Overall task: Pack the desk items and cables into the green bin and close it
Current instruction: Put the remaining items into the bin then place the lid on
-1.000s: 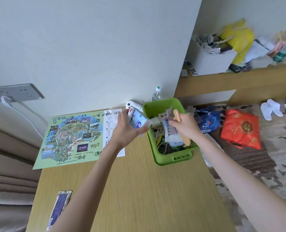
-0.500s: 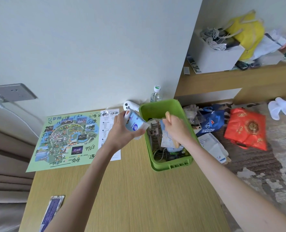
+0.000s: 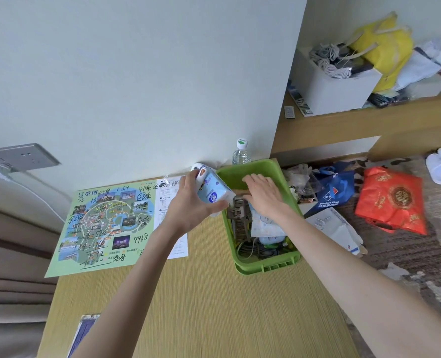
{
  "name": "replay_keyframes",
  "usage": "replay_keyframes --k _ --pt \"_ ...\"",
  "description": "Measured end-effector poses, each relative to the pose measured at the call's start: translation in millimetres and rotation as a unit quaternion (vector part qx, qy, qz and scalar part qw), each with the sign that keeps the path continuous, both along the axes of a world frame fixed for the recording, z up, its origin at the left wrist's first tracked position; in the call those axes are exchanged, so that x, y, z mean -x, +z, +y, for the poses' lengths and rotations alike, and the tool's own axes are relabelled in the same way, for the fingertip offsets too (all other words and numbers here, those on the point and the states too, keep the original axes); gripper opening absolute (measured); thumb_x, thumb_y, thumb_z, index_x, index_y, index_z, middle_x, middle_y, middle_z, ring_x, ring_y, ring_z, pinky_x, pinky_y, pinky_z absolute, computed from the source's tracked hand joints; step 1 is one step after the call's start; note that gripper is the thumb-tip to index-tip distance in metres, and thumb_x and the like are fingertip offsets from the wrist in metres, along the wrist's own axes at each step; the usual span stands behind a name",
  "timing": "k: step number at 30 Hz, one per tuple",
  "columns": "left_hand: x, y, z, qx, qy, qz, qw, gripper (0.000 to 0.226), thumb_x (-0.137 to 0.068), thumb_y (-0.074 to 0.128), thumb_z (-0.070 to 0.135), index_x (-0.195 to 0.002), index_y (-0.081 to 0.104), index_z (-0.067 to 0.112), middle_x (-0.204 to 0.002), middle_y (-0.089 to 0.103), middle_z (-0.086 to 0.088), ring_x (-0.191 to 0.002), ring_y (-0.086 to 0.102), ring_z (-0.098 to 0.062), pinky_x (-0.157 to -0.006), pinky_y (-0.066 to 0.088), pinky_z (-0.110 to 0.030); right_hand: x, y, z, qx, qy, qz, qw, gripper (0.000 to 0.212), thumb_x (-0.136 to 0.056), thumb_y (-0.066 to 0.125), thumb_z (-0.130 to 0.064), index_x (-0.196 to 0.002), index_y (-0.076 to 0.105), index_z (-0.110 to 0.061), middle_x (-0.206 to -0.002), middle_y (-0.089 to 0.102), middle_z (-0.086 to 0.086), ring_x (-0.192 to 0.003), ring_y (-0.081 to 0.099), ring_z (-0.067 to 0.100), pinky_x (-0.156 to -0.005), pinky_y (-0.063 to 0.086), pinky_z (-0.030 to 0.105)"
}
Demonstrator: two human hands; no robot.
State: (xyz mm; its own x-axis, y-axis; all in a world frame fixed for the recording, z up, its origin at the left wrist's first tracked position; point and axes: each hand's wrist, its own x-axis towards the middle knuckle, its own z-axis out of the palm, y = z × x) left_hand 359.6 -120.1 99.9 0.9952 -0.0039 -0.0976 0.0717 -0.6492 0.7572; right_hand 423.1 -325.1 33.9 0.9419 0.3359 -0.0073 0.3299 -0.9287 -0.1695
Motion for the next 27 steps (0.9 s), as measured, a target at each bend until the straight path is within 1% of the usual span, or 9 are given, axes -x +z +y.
replay_keyframes --k 4,8,12,15,17,20,23,25,27 --pt "-11 3 -13 -0.036 -0.025 -0.015 0.999 0.099 -0.064 0.08 0.054 -0.143 0.027 0.027 -0.126 0.04 0.008 -0.107 0.052 -0.015 -0.085 0.053 -0.043 17 16 -22 -0.111 -0.009 -0.063 0.992 0.039 -0.091 0.057 -0.01 -0.13 0.051 -0.009 -0.128 0.055 0.005 -0.118 0.05 0.022 -0.098 0.036 0.031" --pt "-23 1 -44 -0.093 -0.097 -0.041 0.99 0.098 -0.064 0.079 0.056 -0.141 0.026 0.027 -0.134 0.04 0.007 -0.105 0.053 -0.016 -0.076 0.046 -0.034 48 24 -64 -0.161 -0.08 -0.117 0.977 0.035 -0.089 0.058 -0.005 -0.123 0.052 -0.008 -0.124 0.053 0.005 -0.113 0.053 0.021 -0.093 0.045 0.032" --pt "-31 -15 -88 -0.21 -0.189 -0.021 0.959 0.102 -0.066 0.078 0.054 -0.145 0.023 0.021 -0.135 0.039 0.002 -0.105 0.059 -0.024 -0.077 0.054 -0.041 80 12 -92 -0.23 -0.145 -0.06 0.961 0.036 -0.095 0.054 -0.014 -0.13 0.047 -0.011 -0.127 0.053 0.003 -0.108 0.057 0.016 -0.078 0.045 0.026" --pt "-32 -32 -119 -0.297 -0.23 -0.015 0.927 0.105 -0.067 0.079 0.053 -0.148 0.022 0.018 -0.136 0.039 -0.003 -0.106 0.059 -0.027 -0.074 0.053 -0.038 97 1 -96 -0.25 -0.144 -0.025 0.957 0.037 -0.099 0.05 -0.015 -0.135 0.045 -0.011 -0.132 0.055 0.002 -0.111 0.06 0.019 -0.084 0.051 0.034" --pt "-32 -43 -135 -0.322 -0.236 -0.012 0.917 0.105 -0.071 0.077 0.053 -0.15 0.02 0.014 -0.138 0.038 -0.006 -0.112 0.056 -0.029 -0.076 0.049 -0.038 104 -5 -95 -0.256 -0.14 -0.02 0.956 0.039 -0.1 0.046 -0.015 -0.139 0.044 -0.012 -0.138 0.053 0.003 -0.118 0.058 0.02 -0.09 0.049 0.031" --pt "-32 -54 -149 -0.335 -0.207 -0.03 0.919 0.105 -0.074 0.07 0.063 -0.15 0.021 0.009 -0.138 0.041 -0.009 -0.118 0.052 -0.028 -0.078 0.047 -0.036 108 -9 -91 -0.258 -0.152 -0.026 0.954 0.04 -0.101 0.043 -0.016 -0.142 0.041 -0.014 -0.143 0.051 0.002 -0.121 0.056 0.019 -0.09 0.045 0.025" --pt "-34 -57 -154 -0.34 -0.206 -0.022 0.917 0.111 -0.075 0.068 0.065 -0.152 0.014 0.007 -0.146 0.035 -0.012 -0.129 0.044 -0.03 -0.092 0.047 -0.039 109 -10 -89 -0.253 -0.155 -0.042 0.954 0.04 -0.101 0.042 -0.016 -0.141 0.041 -0.014 -0.14 0.053 0.002 -0.112 0.062 0.022 -0.082 0.052 0.029" --pt "-36 -52 -151 -0.295 -0.213 0.026 0.931 0.112 -0.076 0.068 0.063 -0.154 0.011 0.008 -0.152 0.024 -0.012 -0.136 0.035 -0.032 -0.104 0.041 -0.042 109 -12 -89 -0.246 -0.157 -0.048 0.955 0.039 -0.101 0.043 -0.015 -0.14 0.042 -0.013 -0.139 0.054 0.002 -0.107 0.064 0.024 -0.078 0.056 0.036" --pt "-42 -45 -145 -0.203 -0.187 0.082 0.958 0.096 -0.084 0.064 0.054 -0.152 0.015 0.008 -0.152 0.02 -0.014 -0.135 0.035 -0.034 -0.109 0.037 -0.045 109 -14 -90 -0.241 -0.155 -0.054 0.956 0.039 -0.1 0.043 -0.015 -0.14 0.042 -0.012 -0.138 0.054 0.003 -0.105 0.065 0.024 -0.076 0.056 0.038"
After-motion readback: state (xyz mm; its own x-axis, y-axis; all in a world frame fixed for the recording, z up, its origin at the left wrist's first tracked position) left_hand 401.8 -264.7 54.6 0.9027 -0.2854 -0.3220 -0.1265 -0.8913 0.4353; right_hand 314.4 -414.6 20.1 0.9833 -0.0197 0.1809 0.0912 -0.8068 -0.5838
